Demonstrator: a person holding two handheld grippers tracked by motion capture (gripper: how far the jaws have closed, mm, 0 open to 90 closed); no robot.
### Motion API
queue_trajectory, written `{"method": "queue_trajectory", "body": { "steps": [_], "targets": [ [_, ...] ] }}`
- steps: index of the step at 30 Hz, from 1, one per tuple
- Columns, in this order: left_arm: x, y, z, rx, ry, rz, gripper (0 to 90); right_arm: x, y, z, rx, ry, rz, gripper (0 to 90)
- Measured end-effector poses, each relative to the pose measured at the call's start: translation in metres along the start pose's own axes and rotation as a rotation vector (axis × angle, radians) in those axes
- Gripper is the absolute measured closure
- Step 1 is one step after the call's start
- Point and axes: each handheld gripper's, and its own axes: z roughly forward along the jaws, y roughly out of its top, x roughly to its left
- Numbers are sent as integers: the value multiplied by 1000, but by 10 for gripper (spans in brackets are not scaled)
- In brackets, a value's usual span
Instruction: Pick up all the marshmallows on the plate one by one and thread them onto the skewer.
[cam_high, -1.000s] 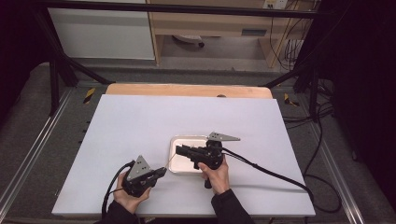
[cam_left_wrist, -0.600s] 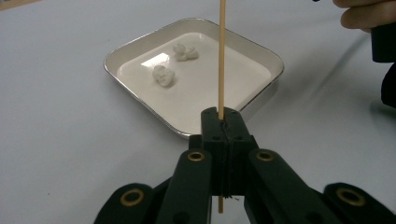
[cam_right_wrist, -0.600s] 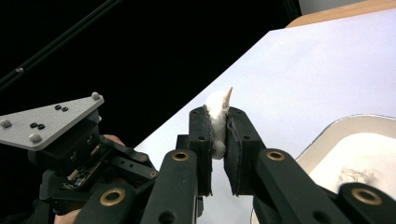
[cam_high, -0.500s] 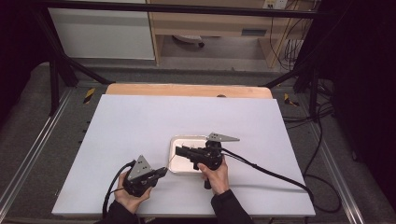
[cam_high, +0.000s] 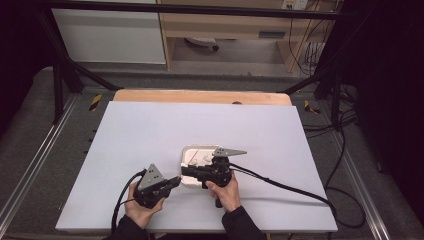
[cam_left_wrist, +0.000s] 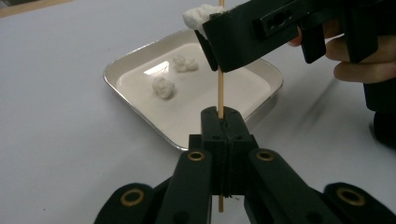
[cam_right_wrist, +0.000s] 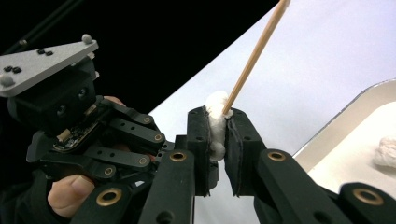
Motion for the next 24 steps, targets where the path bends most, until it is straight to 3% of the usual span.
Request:
{"method": "queue_trajectory", "body": {
  "steps": [5, 17, 24],
  "targets": [
    [0, -2, 3, 10, 5, 2, 893, 1, -3, 1, -2, -25, -14, 805],
    [1, -1, 5, 5, 6, 6, 892, 1, -3, 2, -5, -35, 4, 804],
    [1, -2, 7, 1, -5, 0, 891, 1, 0, -1, 33, -56, -6, 775]
  ]
}}
